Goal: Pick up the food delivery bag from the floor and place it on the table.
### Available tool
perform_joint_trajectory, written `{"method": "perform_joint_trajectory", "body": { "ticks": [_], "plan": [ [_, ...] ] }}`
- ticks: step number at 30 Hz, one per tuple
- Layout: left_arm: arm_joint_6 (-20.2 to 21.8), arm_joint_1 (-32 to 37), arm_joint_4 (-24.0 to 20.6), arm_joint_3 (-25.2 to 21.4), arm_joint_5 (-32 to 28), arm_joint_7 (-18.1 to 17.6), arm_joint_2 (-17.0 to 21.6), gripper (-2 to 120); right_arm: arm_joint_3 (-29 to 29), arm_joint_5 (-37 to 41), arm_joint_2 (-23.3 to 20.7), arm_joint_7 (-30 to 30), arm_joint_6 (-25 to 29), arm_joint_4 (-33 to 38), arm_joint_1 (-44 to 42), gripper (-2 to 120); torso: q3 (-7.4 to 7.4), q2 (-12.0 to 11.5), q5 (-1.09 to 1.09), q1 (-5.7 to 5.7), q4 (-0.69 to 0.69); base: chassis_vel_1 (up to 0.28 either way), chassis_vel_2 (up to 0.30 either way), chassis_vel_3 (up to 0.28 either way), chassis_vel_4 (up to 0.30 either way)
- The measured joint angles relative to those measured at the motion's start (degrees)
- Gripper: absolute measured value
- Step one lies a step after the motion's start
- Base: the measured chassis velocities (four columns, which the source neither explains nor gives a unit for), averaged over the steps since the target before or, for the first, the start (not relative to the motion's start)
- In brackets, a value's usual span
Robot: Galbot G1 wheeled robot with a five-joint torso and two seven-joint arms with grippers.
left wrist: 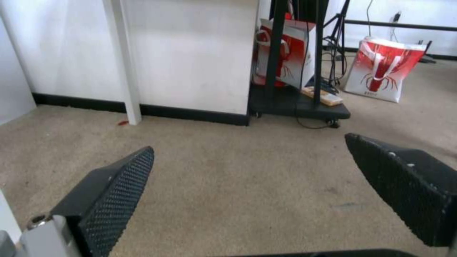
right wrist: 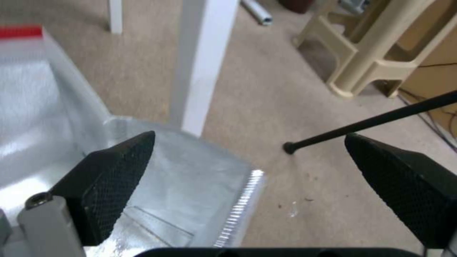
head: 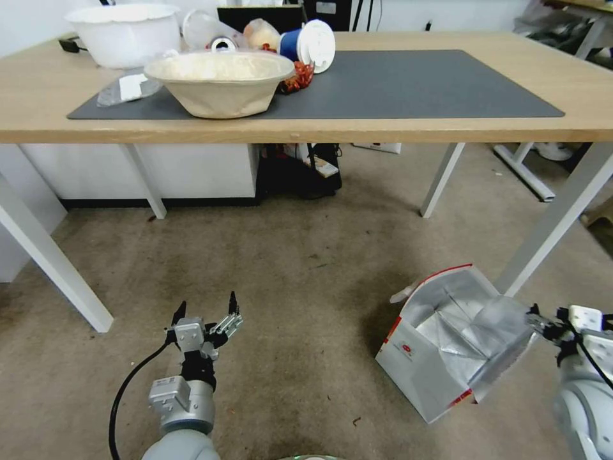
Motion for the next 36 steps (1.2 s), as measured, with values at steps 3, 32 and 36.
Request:
{"method": "perform_joint_trajectory", "body": {
  "ticks": [3, 32, 36],
  "plan": [
    [0.0, 0.3, 0.0, 0.0, 0.2, 0.0, 0.0, 100, -1.4, -0.5, -0.2, 0.6, -1.0, -2.4, 1.7, 100, 0.00, 0.0, 0.00, 0.00, 0.00, 0.000, 0.000, 0.000, 0.000],
    [-0.1, 0.9, -1.0, 0.0, 0.5, -0.3, 0.0, 100, -2.7, 3.1, 0.4, 1.1, -2.4, -11.6, 3.6, 85, 0.00, 0.0, -0.01, 0.00, -0.02, 0.000, 0.000, 0.000, 0.000],
    [-0.3, 1.0, -1.2, 0.0, 0.5, -0.4, 0.0, 100, -2.7, 4.0, 0.5, 1.3, -2.8, -11.3, 3.6, 70, 0.00, 0.1, -0.01, 0.00, -0.01, 0.000, 0.000, 0.000, 0.000]
  ]
}}
